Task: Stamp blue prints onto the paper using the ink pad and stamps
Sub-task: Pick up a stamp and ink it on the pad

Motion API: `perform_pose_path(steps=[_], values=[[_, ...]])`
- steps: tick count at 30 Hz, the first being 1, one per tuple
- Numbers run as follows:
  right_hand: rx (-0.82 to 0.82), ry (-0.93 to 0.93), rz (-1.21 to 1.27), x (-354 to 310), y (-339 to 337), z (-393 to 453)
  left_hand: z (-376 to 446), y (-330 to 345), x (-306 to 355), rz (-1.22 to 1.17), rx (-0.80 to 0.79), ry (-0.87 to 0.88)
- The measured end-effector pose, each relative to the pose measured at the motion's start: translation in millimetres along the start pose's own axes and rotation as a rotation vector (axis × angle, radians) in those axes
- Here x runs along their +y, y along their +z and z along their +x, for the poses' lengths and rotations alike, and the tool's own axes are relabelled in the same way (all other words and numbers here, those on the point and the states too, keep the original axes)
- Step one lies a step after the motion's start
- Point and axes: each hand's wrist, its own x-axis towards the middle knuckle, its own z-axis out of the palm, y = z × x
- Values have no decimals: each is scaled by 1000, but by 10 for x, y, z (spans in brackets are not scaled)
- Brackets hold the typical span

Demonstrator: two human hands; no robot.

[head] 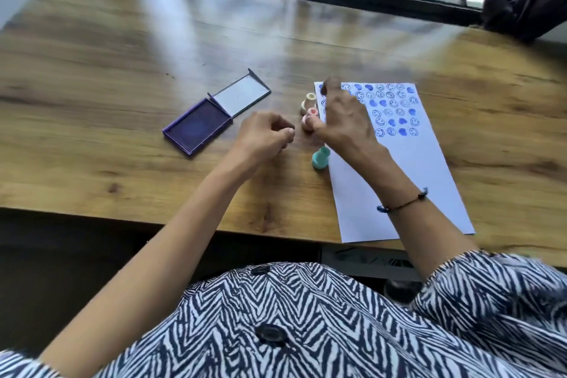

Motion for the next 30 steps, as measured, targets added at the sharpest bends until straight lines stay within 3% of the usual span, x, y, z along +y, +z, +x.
perform_pose_path(steps=[2, 6, 8, 11, 15, 23, 25, 30], values=[[-48, 27, -24, 35, -69, -79, -26, -33, -21, -25, 7, -3], [-389, -19, -92, 9, -42, -250, -81, -69, -74, -42, 2, -16], [-350, -57, -29, -71, -17, -220, -107, -98, -97, -55, -5, -23], [-228, -8, 286, -251, -7, -116, -159, -203, -121, -125, -7, -37], [-313, 75, 704, -483, 50, -41, -232, -433, -162, -332, 26, -56], [-328, 83, 1061, -879, 250, 95, -300, -848, -261, -637, 195, -70], [-304, 20, 945, -988, 301, 174, -332, -963, -340, -690, 286, -61], [-264, -411, 300, -1311, 458, 336, -429, -1125, -522, -690, 481, -48]])
